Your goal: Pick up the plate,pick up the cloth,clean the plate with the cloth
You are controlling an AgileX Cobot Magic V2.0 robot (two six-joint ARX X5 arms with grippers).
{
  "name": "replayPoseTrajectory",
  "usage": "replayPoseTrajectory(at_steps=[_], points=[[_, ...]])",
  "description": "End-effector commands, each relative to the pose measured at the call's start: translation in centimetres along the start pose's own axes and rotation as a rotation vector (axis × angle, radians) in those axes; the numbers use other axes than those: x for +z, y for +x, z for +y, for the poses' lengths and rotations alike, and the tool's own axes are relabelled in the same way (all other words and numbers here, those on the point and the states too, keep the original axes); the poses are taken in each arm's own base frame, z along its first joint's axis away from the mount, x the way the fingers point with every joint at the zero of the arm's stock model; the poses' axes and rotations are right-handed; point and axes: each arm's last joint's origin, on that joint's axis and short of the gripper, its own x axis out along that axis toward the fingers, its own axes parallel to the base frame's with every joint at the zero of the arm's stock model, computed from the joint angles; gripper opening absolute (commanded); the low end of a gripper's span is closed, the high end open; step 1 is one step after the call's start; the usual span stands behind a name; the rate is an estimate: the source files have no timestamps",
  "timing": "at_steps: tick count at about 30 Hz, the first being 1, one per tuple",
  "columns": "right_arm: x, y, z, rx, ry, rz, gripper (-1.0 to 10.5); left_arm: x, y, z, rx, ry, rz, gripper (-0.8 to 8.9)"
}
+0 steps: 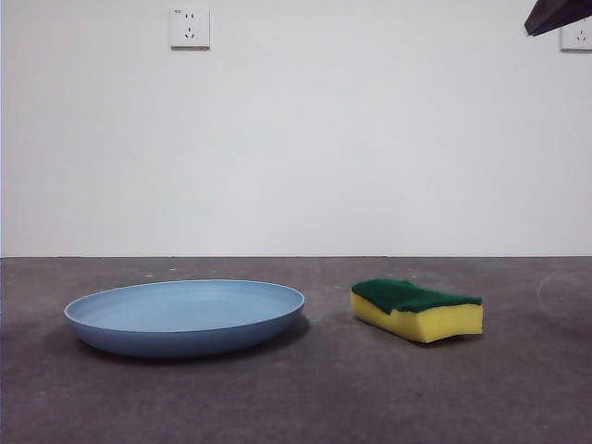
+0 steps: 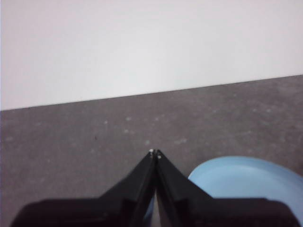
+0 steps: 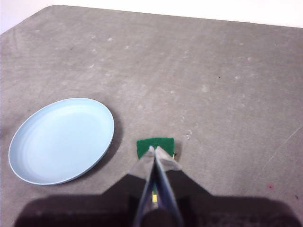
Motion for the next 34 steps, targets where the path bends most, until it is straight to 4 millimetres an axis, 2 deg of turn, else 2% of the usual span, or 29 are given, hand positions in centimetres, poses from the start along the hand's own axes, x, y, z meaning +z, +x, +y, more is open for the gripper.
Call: replayPoseTrajectory(at_steps=[1,5,10,23,34], points=[[-0.2,0.1,0.0,0.001,0.01,0.0,0.0,-1.5,0.0,0.0,0.01,0.003,-0.008,-0.03],[-0.2,0.1,0.0,0.001,0.01,0.0,0.0,-2.8,-0.2,0.1,0.019,0.002,-0.015,-0.03],[-0.2,0.1,0.0,0.001,0.01,0.0,0.0,-3.6,-0.5,0.2,0.036,-0.005,-0.011,-0.03],[-0.2,0.1,0.0,0.001,0.01,0.0,0.0,-5.3,-0.7,0.3,0.048,-0.024,0.168,-0.01],[-0.2,0.1,0.0,0.001,0.01,0.0,0.0,-5.3,-0.7,0.3,0.048,-0.023,0.169,-0.01]])
